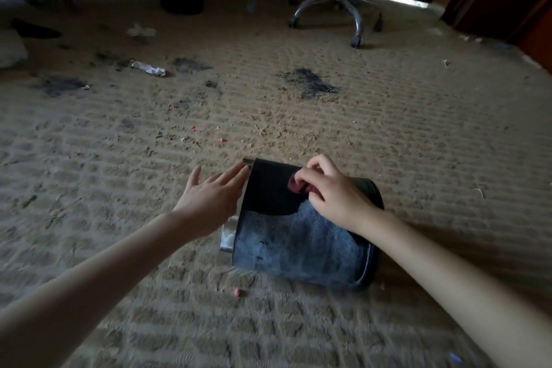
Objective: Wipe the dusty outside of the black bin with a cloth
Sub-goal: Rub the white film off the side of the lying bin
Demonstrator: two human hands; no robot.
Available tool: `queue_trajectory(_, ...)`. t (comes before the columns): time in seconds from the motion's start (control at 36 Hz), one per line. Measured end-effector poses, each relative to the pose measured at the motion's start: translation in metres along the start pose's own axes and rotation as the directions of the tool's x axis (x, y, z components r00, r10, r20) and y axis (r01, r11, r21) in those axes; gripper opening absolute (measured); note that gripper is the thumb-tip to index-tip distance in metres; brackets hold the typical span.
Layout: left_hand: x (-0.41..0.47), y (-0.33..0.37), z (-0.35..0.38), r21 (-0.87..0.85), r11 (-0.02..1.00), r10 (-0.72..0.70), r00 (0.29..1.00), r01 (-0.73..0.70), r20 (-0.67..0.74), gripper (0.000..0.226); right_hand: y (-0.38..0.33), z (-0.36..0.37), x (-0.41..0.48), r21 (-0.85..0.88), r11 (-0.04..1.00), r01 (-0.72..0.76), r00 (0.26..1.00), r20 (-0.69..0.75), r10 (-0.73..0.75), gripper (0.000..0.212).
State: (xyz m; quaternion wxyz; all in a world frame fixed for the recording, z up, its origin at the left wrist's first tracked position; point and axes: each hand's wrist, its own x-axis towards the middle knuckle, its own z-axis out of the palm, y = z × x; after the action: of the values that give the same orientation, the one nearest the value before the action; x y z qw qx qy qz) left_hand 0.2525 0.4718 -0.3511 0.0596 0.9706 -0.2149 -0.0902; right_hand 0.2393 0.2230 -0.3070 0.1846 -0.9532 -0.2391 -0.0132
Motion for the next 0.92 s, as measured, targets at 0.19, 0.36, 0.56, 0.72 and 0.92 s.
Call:
queue_trajectory(0.19, 0.020, -0.003, 0.007, -0.054, 0.998, -0.026, 0.999, 0.024, -0.041, 0.066, 0.008, 0.011, 0.010, 0.020, 0.999, 0.030, 0.997, 0.064, -0.031, 0.012)
queue_trajectory(0.36, 0.025, -0.006, 0.014, -0.128, 0.992, -0.026, 0.997, 0.017, -0.073, 0.063, 0.012, 0.017, 0.012, 0.043, 0.999, -0.010, 0.999, 0.032, 0.008, 0.018)
queue_trajectory(0.56, 0.026, -0.008, 0.015, -0.163, 0.986, -0.031, 0.998, 0.021, -0.058, 0.058, 0.023, 0.012, 0.002, -0.079, 0.993, 0.091, 0.996, 0.027, -0.090, 0.015)
queue_trajectory(0.72, 0.022, -0.009, 0.017, -0.168, 0.986, -0.009, 0.998, -0.002, -0.062, 0.061, 0.050, -0.017, -0.034, -0.206, 0.979, 0.014, 0.996, 0.089, 0.005, 0.017)
queue_trajectory(0.92, 0.024, -0.006, 0.014, -0.183, 0.983, -0.024, 0.999, 0.015, -0.049, 0.064, 0.020, -0.019, -0.010, -0.161, 0.983, 0.090, 0.992, -0.068, -0.102, 0.020)
